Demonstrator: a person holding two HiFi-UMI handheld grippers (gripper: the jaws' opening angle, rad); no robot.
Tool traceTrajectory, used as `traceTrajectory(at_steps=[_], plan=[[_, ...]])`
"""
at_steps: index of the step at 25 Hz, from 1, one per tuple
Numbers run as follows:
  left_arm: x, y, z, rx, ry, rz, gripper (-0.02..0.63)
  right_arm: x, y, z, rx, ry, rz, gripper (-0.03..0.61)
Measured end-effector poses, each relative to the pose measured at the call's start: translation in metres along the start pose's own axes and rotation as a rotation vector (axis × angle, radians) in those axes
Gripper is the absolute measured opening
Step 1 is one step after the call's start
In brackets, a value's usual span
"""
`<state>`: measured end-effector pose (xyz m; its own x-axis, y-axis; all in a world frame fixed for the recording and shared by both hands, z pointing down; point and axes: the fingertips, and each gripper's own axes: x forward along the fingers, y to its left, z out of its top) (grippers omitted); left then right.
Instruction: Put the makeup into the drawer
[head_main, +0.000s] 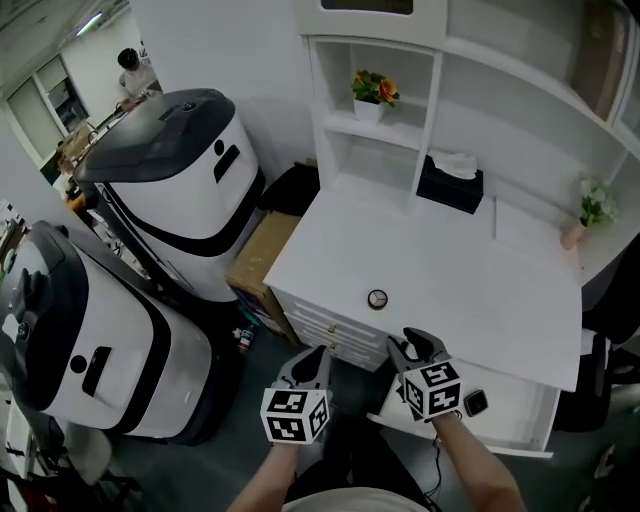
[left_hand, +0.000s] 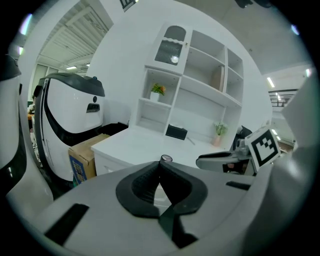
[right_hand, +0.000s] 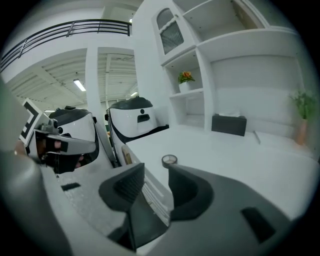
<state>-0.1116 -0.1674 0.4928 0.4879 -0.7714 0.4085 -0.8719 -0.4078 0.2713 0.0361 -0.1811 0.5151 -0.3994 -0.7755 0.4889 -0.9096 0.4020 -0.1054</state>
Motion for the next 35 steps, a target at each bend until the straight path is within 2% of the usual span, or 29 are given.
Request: traceTrajectory(at_steps=[13,25,29,35], plan=[[-0.001,0.048,0.001,-0.085,-0.011,0.144,0.003,0.080,-0.022,0.014,-0.026,0.098,0.021,0.218],[0.014,0.065,0.000,-0.122,0.003,0.201,0.003,0.128,-0.035,0.002,-0.075,0.210,0.022,0.219],[0.017,0.068,-0.001,-0.129,0.007,0.210,0.003,0.135,-0.033,-0.003,-0.109,0.251,0.025,0.219],[0.015,0.071,-0.005,-0.139,0.011,0.217,0.003,0.137,-0.036,-0.006,-0.099,0.289,0.016,0.218]])
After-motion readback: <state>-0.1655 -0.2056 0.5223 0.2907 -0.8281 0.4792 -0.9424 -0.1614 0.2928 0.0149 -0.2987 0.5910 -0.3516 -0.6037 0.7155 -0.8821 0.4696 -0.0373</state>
